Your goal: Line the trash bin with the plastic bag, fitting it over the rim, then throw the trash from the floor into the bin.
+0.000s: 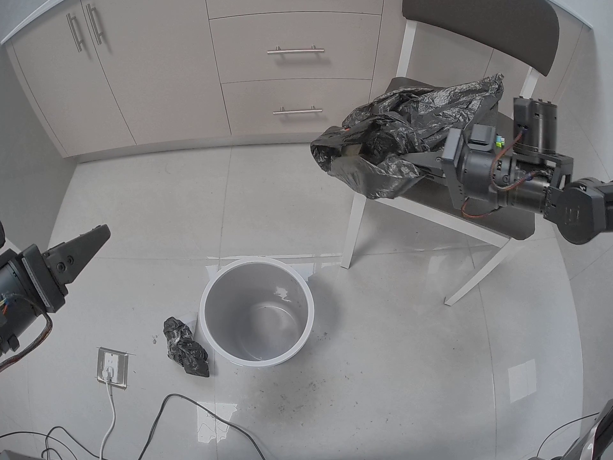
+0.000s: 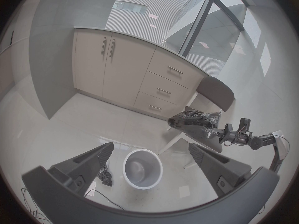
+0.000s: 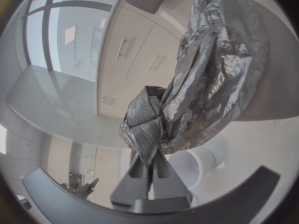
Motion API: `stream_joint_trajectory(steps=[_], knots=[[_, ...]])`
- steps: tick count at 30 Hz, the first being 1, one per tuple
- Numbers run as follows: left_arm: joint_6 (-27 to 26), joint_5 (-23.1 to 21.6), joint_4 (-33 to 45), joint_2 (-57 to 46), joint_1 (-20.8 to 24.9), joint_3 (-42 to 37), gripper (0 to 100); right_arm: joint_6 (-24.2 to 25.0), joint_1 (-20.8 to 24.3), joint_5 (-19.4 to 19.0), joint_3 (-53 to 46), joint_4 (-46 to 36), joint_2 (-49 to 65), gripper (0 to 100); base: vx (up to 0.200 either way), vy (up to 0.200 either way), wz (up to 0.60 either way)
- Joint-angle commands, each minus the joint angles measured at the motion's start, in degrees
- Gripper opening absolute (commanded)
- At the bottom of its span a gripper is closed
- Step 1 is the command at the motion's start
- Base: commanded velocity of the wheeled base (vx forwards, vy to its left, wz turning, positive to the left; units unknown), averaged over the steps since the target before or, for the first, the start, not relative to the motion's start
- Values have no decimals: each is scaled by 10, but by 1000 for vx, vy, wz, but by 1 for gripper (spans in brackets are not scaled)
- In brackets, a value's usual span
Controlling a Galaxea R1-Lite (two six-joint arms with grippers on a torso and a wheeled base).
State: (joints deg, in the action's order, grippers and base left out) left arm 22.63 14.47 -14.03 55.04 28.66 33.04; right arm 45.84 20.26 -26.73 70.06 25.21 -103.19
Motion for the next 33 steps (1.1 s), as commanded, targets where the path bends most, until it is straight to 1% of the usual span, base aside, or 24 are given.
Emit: stream_joint_trajectory(steps=[1, 2, 3, 4, 6, 8, 10, 11, 12, 13, 14, 16, 21, 25, 27, 30, 33], knots=[[1, -58, -43, 52, 0, -15, 100, 2, -29, -79, -99, 38, 99, 0, 0, 0, 0], [1, -59, -45, 53, 0, -16, 100, 2, -29, -80, -102, 38, 101, 0, 0, 0, 0], [-1, -74, -74, 82, 0, -20, 100, 2, -22, -88, -125, 40, 126, 0, 0, 0, 0], [-1, -77, -87, 95, 0, -21, 100, 2, -21, -89, -133, 40, 135, 0, 0, 0, 0], [-1, -80, -126, 131, 3, -23, 100, 3, -7, -88, -151, 40, 162, 0, 0, 0, 0], [-1, -80, -168, 162, 15, -24, 100, 4, 7, -84, -160, 40, 186, 0, 0, 0, 0], [-3, -80, -196, 190, 27, -25, 100, 5, 14, -83, -160, 40, 200, 0, 0, 0, 0], [-3, -80, -198, 191, 28, -25, 100, 5, 14, -83, -160, 40, 200, 0, 0, 0, 0], [-7, -80, -226, 227, 39, -29, 100, 9, 22, -83, -156, 40, 212, 0, 0, 0, 0], [-9, -80, -237, 239, 44, -31, 100, 13, 25, -83, -155, 40, 215, 0, 0, 0, 0], [-14, -79, -266, 269, 59, -32, 100, 22, 33, -83, -149, 40, 220, 0, 0, 0, 0], [-19, -77, -307, 314, 75, -32, 100, 33, 42, -82, -136, 39, 222, 0, 0, 0, 0], [-15, -82, -385, 387, 92, -17, 100, 38, 61, -77, -114, 36, 229, 0, 0, 0, 0], [-13, -88, -405, 405, 94, -22, 100, 44, 65, -68, -83, 29, 229, 0, 0, 0, 0], [-13, -103, -405, 408, 94, -27, 100, 61, 65, -68, -64, 27, 223, 0, 0, 0, 0], [-12, -116, -406, 419, 89, -25, 100, 102, 65, -65, -37, 14, 220, 0, 0, 0, 0], [-12, -118, -409, 444, 71, -10, 100, 117, 70, -58, -31, 6, 224, 0, 0, 0, 0]])
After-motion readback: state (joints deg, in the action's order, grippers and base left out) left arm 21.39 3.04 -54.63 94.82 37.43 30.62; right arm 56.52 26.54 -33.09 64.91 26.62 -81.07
